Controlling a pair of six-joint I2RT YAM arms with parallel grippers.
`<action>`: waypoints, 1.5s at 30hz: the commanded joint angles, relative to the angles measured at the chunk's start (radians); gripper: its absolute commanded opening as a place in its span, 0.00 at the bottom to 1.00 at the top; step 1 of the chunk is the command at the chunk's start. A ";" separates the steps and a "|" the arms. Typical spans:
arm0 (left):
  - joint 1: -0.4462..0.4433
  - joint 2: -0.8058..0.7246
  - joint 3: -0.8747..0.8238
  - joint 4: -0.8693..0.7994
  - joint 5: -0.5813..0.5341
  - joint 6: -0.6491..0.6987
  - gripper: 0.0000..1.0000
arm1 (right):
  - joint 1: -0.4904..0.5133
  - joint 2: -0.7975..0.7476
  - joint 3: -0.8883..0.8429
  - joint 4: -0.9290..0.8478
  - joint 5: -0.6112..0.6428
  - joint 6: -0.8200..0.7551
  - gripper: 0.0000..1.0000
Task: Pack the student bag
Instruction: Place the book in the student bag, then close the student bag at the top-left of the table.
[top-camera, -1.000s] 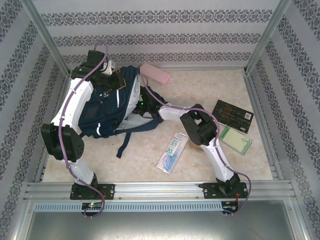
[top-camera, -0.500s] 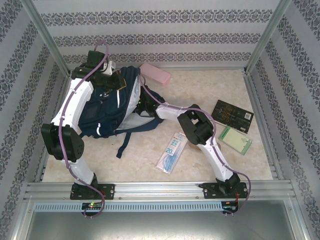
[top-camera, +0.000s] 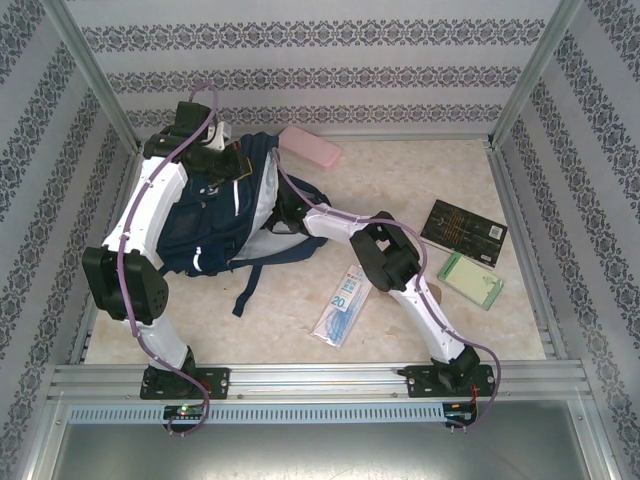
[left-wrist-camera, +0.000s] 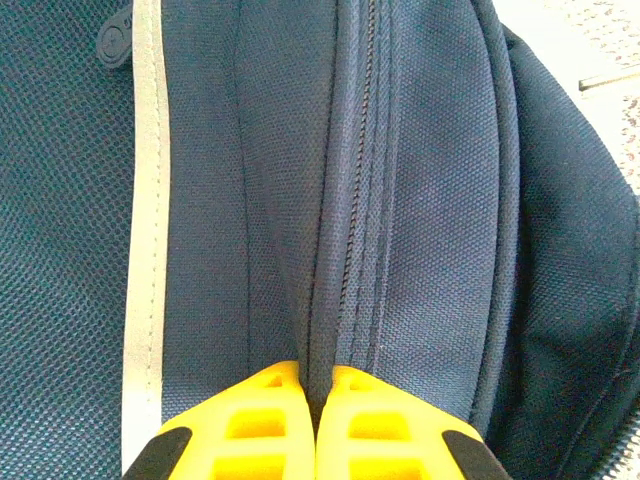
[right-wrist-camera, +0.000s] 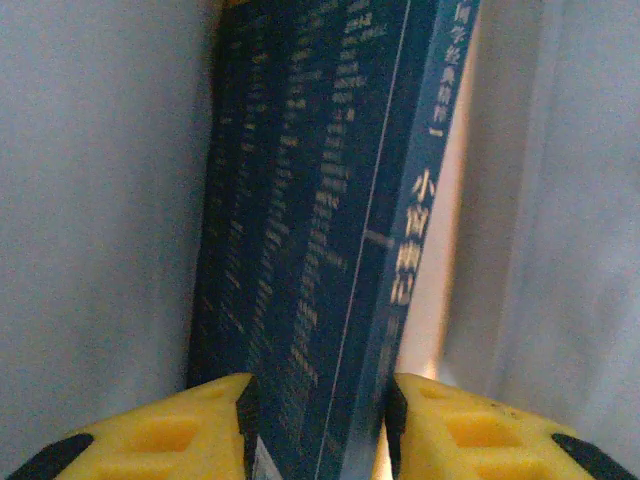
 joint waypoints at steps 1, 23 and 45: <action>0.012 -0.016 0.018 0.021 -0.055 0.052 0.00 | -0.021 -0.122 -0.094 -0.034 -0.002 -0.066 0.43; -0.035 0.074 -0.228 0.223 0.018 0.038 0.05 | -0.407 -0.791 -0.760 -0.434 0.308 -0.334 0.48; -0.056 0.075 -0.203 0.185 0.028 0.051 0.51 | -0.764 -0.444 -0.426 -0.859 0.489 -0.426 0.46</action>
